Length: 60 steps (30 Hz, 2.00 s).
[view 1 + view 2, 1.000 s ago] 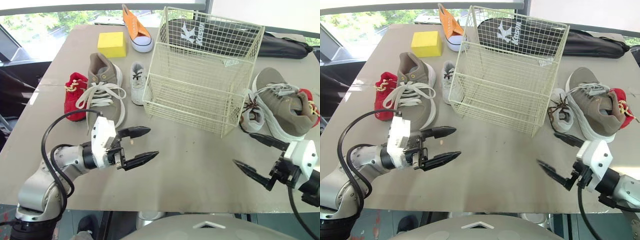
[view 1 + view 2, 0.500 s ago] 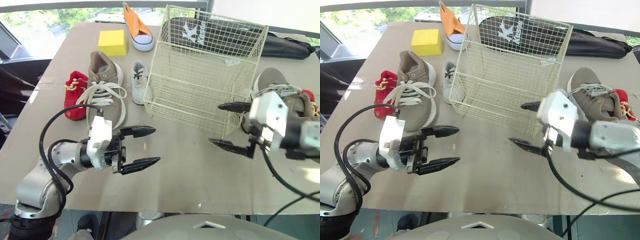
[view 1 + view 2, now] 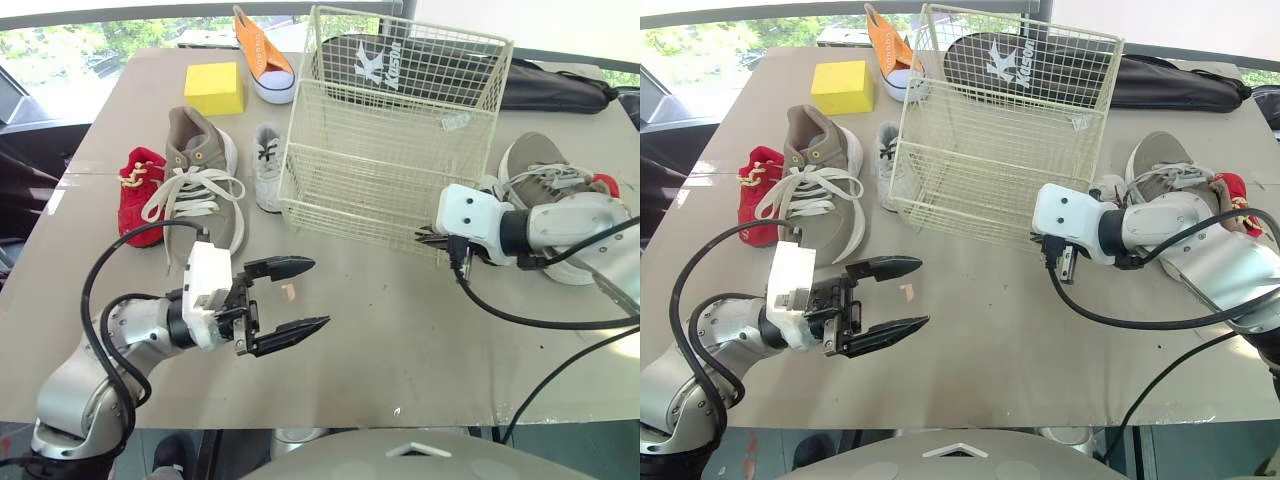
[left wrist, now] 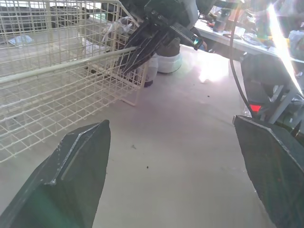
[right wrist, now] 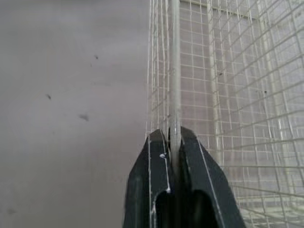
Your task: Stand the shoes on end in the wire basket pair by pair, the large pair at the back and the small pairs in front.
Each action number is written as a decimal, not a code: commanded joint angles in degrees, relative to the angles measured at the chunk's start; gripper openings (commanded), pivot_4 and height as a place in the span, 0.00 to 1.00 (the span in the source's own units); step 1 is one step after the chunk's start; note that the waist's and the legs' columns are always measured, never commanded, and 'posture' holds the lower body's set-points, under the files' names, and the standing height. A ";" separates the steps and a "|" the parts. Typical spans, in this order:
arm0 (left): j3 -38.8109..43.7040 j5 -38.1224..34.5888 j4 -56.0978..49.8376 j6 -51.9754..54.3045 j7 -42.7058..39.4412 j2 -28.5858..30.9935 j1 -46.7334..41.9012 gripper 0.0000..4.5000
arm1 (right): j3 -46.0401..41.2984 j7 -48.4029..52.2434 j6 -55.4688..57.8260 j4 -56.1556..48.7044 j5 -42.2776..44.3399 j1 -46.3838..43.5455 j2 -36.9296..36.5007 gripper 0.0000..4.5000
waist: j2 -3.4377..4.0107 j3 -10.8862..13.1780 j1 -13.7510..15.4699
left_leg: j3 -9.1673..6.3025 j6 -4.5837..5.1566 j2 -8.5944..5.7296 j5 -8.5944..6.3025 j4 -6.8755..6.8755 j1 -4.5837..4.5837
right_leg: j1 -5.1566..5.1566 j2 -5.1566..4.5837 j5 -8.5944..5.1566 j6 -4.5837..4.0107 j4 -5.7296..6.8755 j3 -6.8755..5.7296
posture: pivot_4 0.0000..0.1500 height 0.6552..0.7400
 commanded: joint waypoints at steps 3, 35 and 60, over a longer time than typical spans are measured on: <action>2.64 -1.30 -3.32 -1.12 -0.16 0.32 3.86 1.00 | -3.80 9.21 -10.14 3.48 -3.31 0.52 -0.32 0.01 | 0.00 0.00 -0.02 | 0.00 -0.01 0.02 0.01 0.00 0.00 | 0.00 0.03 0.07 -0.12 0.00 0.01 | 1.00 1.00; -1.53 1.33 -7.27 3.05 6.19 3.14 0.29 1.00 | -60.95 -1.20 3.35 -9.80 31.58 29.56 9.07 0.99 | 0.01 -0.03 0.90 | -0.16 0.05 -0.03 -0.04 0.12 -0.24 | 0.00 -0.07 0.14 -0.22 -0.05 -0.08 | 1.00 1.00; -16.46 -3.05 7.12 13.86 6.36 -5.44 -35.30 1.00 | -69.38 -25.95 16.51 -2.65 19.21 49.03 19.22 0.99 | 0.40 -0.42 0.06 | 0.06 0.05 -0.07 0.01 0.23 -0.03 | 0.11 1.13 0.00 0.08 0.09 1.44 | 1.00 1.00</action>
